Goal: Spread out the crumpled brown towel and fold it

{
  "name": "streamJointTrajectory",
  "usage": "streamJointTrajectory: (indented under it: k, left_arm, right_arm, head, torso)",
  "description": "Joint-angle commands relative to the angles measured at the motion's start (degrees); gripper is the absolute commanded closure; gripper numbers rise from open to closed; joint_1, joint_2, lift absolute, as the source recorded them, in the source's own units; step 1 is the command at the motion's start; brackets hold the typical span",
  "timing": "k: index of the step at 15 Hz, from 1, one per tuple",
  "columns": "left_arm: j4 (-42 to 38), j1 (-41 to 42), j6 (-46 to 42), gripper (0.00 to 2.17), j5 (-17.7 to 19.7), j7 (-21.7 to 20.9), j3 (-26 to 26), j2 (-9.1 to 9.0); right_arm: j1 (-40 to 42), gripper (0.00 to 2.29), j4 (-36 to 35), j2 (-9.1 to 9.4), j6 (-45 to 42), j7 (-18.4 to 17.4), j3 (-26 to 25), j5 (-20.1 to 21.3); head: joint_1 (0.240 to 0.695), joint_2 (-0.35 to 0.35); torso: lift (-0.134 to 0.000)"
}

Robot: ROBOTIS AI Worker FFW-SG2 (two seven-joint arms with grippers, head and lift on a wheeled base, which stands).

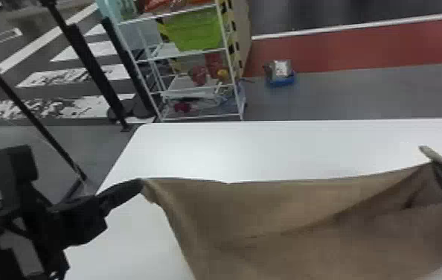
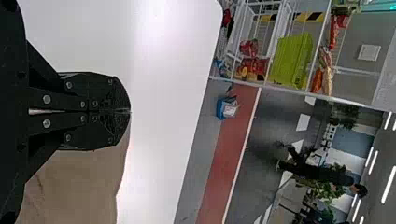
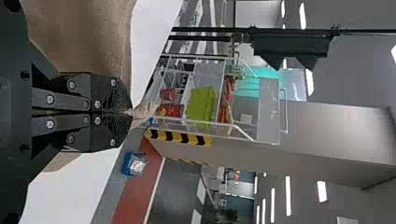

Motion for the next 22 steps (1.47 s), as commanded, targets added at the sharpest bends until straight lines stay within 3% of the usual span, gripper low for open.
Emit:
streamJointTrajectory:
  k: [1,5,7,8,9,10,11,14,15,17,19,20,22]
  left_arm:
    - [0.19,0.02,0.95,1.88,-0.07,0.15,0.01,-0.09]
    - [0.02,0.02,0.95,1.88,-0.15,0.41,-0.43,-0.18]
    - [0.11,0.02,0.95,1.88,-0.24,0.32,-0.16,-0.18]
    - [0.11,0.11,0.95,1.88,-0.33,0.41,0.01,-0.27]
    - [0.02,0.11,0.95,1.88,-0.24,0.50,0.01,-0.27]
    - [0.02,0.11,0.95,1.88,-0.33,0.59,0.36,-0.44]
    - [-0.07,0.11,0.95,1.88,-0.24,0.50,0.80,-0.53]
    - [-0.25,0.11,0.95,1.88,-0.24,0.94,1.86,-0.62]
    - [-0.33,0.20,0.95,1.88,-0.24,1.03,2.03,-0.62]
    - [-0.60,0.37,0.95,1.88,-0.24,0.94,1.86,-0.77]
    - [-0.60,0.55,0.95,1.88,-0.24,0.94,1.86,-0.77]
    - [-0.60,0.64,0.95,1.88,-0.24,0.94,1.86,-0.77]
    - [-0.60,0.64,0.95,1.88,-0.24,0.94,1.86,-0.77]
  right_arm:
    - [1.06,2.12,4.65,0.02,-4.51,5.58,-7.51,-2.64]
    - [-0.08,2.11,15.02,-0.86,-5.92,8.04,-10.58,1.22]
    - [-0.61,1.85,18.09,-1.39,-5.57,9.10,-10.76,1.22]
    - [-0.61,1.67,17.92,-1.56,-2.58,13.14,-10.85,1.13]
    - [-0.70,1.22,17.39,-1.48,-1.00,15.78,-11.38,0.08]
    - [-0.70,0.31,17.13,-1.21,-1.00,17.45,-12.52,-2.38]
    - [-0.70,0.00,17.13,-1.12,-0.82,17.88,-13.92,-4.67]
    - [-1.40,0.03,16.95,-0.42,-1.17,17.88,-17.79,-6.16]
    - [-1.67,0.04,16.69,-0.42,-1.00,18.06,-20.25,-8.36]
    - [-2.98,0.05,16.51,-0.07,-0.12,17.62,-25.09,-8.62]
    - [-3.42,0.05,17.65,0.11,-0.82,17.36,-28.87,-8.01]
    - [-3.78,0.06,18.71,0.11,-1.17,17.36,-30.54,-8.18]
    - [-4.48,0.07,19.76,-0.33,-1.35,15.86,-31.24,-8.01]
  head:
    - [0.695,0.283]
    - [0.695,0.183]
    - [0.695,0.145]
    - [0.695,0.131]
    - [0.695,0.124]
    - [0.695,0.135]
    - [0.695,0.144]
    - [0.695,0.129]
    - [0.695,0.121]
    - [0.695,0.095]
    - [0.695,0.050]
    - [0.695,-0.006]
    - [0.695,-0.054]
  torso:
    - [-0.124]
    - [-0.124]
    - [-0.124]
    - [-0.124]
    - [-0.124]
    - [-0.124]
    - [-0.124]
    - [-0.124]
    - [-0.124]
    - [-0.124]
    - [-0.124]
    - [-0.124]
    - [-0.124]
